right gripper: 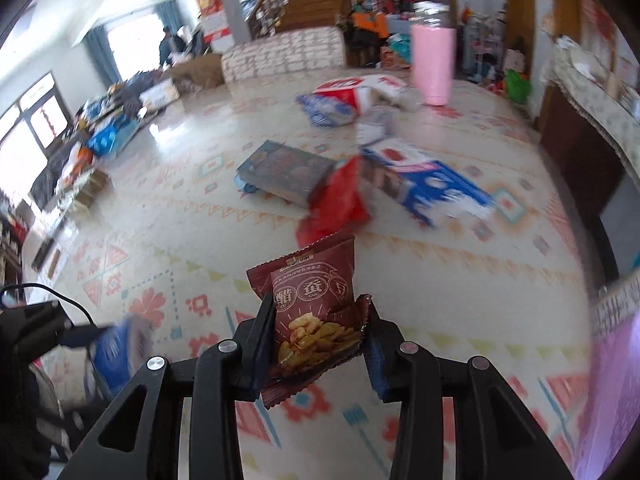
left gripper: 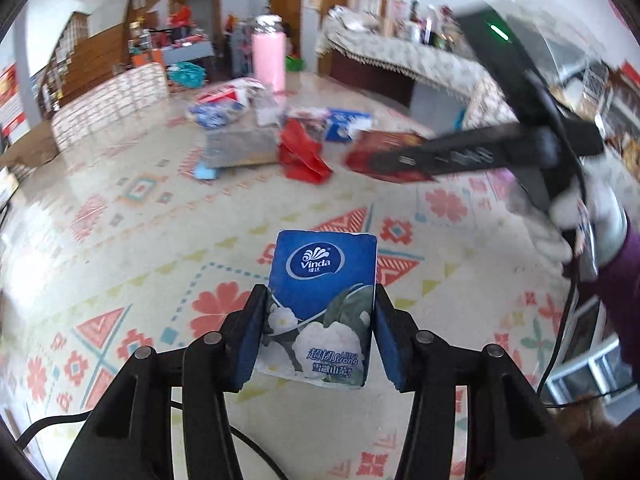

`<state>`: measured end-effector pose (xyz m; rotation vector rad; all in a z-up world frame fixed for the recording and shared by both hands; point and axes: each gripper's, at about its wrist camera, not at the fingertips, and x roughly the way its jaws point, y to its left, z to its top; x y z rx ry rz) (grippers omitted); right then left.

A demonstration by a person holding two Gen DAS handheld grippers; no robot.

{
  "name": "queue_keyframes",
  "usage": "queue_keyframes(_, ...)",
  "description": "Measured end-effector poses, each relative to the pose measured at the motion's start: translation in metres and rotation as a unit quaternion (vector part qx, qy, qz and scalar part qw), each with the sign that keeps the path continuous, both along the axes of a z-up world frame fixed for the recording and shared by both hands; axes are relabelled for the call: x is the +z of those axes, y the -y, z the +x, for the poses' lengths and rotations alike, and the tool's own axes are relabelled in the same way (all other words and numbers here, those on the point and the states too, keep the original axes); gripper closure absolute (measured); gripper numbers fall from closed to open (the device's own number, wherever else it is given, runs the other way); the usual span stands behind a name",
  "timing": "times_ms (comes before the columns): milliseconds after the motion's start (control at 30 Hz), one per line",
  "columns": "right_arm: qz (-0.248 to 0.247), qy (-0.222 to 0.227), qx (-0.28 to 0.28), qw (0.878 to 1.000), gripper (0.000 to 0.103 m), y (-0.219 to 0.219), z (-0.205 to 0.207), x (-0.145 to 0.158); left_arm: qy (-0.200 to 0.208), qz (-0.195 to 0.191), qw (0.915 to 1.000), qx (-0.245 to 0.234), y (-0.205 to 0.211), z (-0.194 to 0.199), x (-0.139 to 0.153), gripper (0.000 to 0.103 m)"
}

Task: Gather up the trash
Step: 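Lift both held items and turn toward the pink basket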

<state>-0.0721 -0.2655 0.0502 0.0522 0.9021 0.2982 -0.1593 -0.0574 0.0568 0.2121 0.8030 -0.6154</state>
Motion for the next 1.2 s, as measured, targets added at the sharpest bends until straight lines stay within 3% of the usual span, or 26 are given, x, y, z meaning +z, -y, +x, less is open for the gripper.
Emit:
queue_keyframes(233, 0.031, 0.033, -0.051, 0.998, 0.061, 0.040, -0.052, 0.020, 0.030, -0.028, 0.9983, 0.042, -0.013, -0.013, 0.026, 0.053)
queue_keyframes(567, 0.074, 0.068, -0.092, 0.991, 0.061, 0.077, -0.105, 0.037, 0.045, -0.050, 0.9967, 0.046, 0.002, -0.018, 0.045, 0.053)
queue_keyframes(1200, 0.097, 0.105, -0.141, 0.980, 0.061, 0.137, -0.137, 0.042, 0.044, -0.039, 0.9979, 0.027, 0.067, -0.003, 0.055, 0.053)
